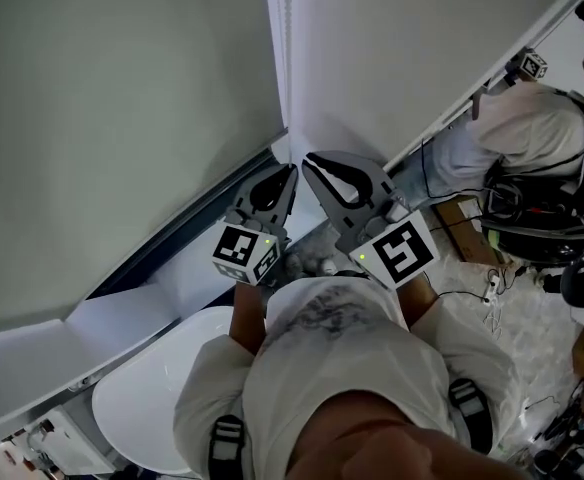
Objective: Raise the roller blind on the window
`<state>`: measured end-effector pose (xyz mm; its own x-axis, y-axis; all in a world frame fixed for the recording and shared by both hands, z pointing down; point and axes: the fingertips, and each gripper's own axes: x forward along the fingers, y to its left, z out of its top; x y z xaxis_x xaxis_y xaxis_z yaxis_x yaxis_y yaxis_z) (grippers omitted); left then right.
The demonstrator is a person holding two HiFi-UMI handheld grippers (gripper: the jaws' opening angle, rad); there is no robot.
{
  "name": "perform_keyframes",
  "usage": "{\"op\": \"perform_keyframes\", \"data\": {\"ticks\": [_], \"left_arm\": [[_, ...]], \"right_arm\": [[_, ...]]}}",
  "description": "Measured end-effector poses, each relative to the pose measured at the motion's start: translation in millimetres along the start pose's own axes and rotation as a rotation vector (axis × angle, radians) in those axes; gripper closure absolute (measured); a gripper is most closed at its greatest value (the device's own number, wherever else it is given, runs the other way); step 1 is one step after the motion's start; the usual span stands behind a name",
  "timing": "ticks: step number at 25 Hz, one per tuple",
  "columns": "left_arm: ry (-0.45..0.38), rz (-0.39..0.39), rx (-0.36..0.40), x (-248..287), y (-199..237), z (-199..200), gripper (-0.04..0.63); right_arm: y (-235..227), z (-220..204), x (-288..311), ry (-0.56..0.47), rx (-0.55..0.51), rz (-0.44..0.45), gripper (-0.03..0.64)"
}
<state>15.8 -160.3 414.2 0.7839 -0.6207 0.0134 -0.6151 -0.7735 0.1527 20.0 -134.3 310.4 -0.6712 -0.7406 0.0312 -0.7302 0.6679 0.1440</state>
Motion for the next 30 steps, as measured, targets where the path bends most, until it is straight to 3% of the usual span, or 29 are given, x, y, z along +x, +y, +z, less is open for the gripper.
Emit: {"op": "perform_keyframes", "data": {"ticks": [9,15,24,30], "left_arm": [[-0.007,0.042,0.013,-13,-1,1,0.588],[-0.006,0.054,0.021,-17,-4,-1,0.588],[-0.007,0.066,0.026,-19,-2,-2,0.588],[-0.025,0.07,0.015,-20,1,-4,0.588]], "right_arm": [[3,42,10,-0.052,-0.023,0.042,0.552],[2,71,16,-0.098,-0.039,0.058,0.49],[-9,98,33,-0.138,-0.05,0.063,0.494],[-6,96,41,-0.132,-0.025,0.069,0.554]]}}
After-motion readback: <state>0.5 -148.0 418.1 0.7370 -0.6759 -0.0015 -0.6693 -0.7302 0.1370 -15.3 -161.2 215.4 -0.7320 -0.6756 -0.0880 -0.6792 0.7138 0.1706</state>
